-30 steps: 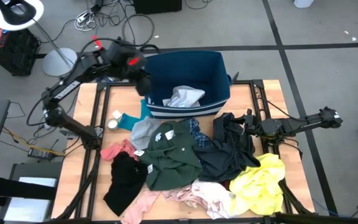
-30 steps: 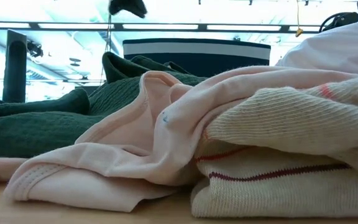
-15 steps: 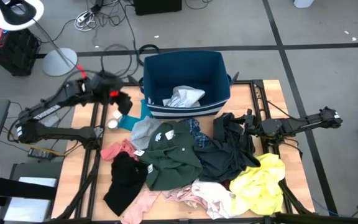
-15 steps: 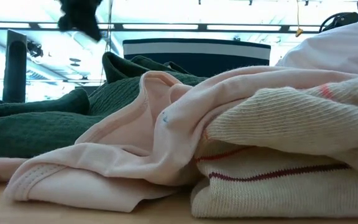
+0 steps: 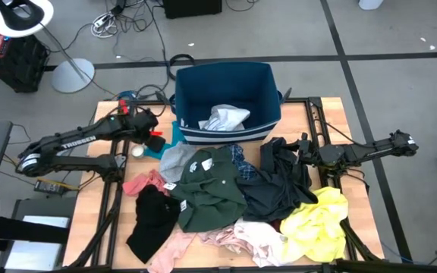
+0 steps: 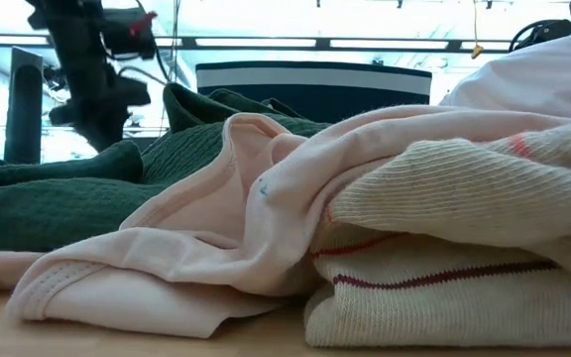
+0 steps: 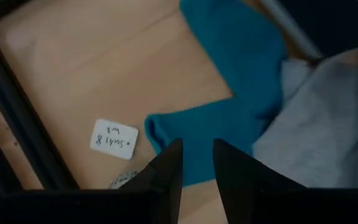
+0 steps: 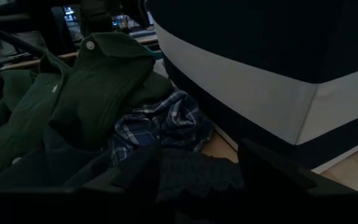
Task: Sort clothes
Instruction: Put the bottom blue sock into the blue laundry bin
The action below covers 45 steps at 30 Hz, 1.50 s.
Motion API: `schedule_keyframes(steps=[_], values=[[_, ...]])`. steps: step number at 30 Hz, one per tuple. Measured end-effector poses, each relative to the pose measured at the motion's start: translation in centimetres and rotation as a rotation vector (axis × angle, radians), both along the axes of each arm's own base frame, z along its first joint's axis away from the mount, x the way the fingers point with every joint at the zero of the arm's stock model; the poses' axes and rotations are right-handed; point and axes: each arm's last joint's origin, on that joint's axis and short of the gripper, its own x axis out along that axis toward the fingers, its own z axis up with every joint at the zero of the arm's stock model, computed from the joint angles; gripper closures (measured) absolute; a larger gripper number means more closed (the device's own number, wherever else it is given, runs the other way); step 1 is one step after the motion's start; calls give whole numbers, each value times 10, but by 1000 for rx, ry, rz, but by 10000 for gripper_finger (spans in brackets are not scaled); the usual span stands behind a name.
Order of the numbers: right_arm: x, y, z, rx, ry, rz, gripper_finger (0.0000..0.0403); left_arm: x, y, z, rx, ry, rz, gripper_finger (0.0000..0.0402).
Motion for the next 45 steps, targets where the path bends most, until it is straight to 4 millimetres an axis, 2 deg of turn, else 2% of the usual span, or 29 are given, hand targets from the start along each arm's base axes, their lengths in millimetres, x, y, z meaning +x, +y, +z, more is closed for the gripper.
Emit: schedule_keyframes(steps=[14, 31, 45], values=[[0, 0, 0, 0, -1, 0, 187, 3, 4, -43, -92, 179, 20, 307], [0, 0, 0, 0, -1, 0, 187, 11, 9, -51, -89, 180, 18, 307], [1, 0, 2, 5, -24, 0, 187, 14, 10, -63, -141, 277, 19, 326]])
